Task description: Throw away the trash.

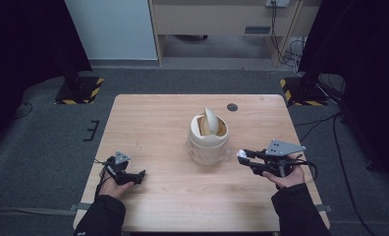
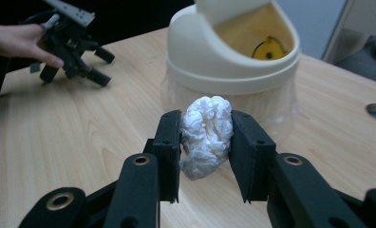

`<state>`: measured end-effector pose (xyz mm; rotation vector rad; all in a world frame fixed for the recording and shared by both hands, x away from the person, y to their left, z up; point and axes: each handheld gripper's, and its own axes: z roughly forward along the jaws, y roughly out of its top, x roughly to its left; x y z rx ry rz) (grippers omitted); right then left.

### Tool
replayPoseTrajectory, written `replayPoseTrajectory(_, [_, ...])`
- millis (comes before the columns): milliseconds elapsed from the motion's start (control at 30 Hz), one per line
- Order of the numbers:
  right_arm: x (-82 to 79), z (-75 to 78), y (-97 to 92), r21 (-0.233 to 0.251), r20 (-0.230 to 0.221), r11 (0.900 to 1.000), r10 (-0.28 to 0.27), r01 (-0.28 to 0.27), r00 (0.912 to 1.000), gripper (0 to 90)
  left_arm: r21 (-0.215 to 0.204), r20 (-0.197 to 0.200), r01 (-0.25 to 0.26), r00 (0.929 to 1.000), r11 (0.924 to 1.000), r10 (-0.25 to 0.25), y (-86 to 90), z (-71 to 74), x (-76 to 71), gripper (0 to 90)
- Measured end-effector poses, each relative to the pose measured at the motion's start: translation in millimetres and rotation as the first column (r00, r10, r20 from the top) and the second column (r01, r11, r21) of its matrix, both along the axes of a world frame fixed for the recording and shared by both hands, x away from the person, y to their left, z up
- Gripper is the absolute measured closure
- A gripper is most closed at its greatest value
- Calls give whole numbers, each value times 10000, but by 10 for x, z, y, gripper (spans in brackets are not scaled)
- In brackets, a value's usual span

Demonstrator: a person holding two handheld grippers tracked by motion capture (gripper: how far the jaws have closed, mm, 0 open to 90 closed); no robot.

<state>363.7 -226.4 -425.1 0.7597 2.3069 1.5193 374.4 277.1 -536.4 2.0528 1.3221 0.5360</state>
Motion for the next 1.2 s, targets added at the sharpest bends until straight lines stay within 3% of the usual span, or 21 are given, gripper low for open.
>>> replayPoseTrajectory(300, [45,106,-161,798,253,9939,-777,755,9967,667,3,1,-3,10000,10000,3,-1,0,-1,0])
replayPoseTrajectory(433, [59,141,-186,975,340,9918,-864,828,9957,669,4,1,-6,10000,10000,6,-1,0,0,0])
replayPoseTrajectory(1200, [248,297,-134,1248,564,9883,-957,881,9938,670,5,2,-39,10000,10000,39,-5,0,-2,0])
